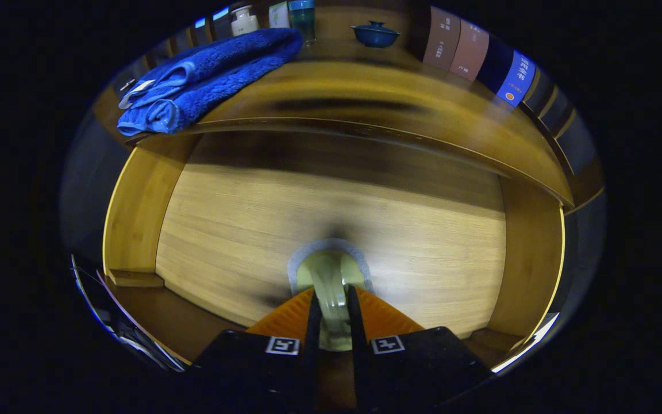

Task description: Pull open the drawer, take out the items inside it, and place them on the countertop above the cabinet.

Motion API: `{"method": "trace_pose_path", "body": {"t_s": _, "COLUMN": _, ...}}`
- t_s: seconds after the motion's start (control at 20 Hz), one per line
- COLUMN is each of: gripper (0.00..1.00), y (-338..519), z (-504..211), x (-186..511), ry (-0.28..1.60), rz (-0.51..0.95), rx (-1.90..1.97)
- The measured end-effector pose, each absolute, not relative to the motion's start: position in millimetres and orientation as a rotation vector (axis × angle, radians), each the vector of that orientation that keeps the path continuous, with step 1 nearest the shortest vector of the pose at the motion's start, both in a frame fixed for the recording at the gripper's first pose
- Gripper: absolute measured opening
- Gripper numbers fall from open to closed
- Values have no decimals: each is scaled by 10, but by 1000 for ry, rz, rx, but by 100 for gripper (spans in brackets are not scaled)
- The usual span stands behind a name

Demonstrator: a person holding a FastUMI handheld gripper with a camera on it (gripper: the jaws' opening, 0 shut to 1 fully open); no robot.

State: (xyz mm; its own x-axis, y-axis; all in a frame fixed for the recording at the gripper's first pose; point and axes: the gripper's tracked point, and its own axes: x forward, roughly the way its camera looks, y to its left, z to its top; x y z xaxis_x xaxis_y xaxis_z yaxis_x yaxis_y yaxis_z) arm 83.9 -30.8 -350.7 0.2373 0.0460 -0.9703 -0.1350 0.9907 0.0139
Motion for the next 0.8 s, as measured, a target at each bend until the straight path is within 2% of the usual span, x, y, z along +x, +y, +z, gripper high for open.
{"method": "trace_pose_path", "body": {"t_s": 0.05, "gripper": 33, "y": -312, "z": -3502, "x": 848, "ry": 1318, "rz": 124, "rx": -78}}
{"method": "trace_pose_path", "body": {"t_s": 0.1, "gripper": 33, "y": -333, "z": -3500, "x": 857, "ry": 1330, "rz": 133, "rx": -69}}
{"method": "trace_pose_path", "body": {"t_s": 0.2, "gripper": 17, "y": -343, "z": -3482, "x": 839, "ry": 1325, "rz": 136, "rx": -57}}
{"method": "trace_pose_path", "body": {"t_s": 0.4, "gripper": 17, "y": -291, "z": -3369, "x": 890, "ry": 1255, "rz": 134, "rx": -16}}
{"method": "trace_pose_path", "body": {"t_s": 0.8, "gripper": 17, "y": -191, "z": -2432, "x": 1214, "ry": 960, "rz": 85, "rx": 38}}
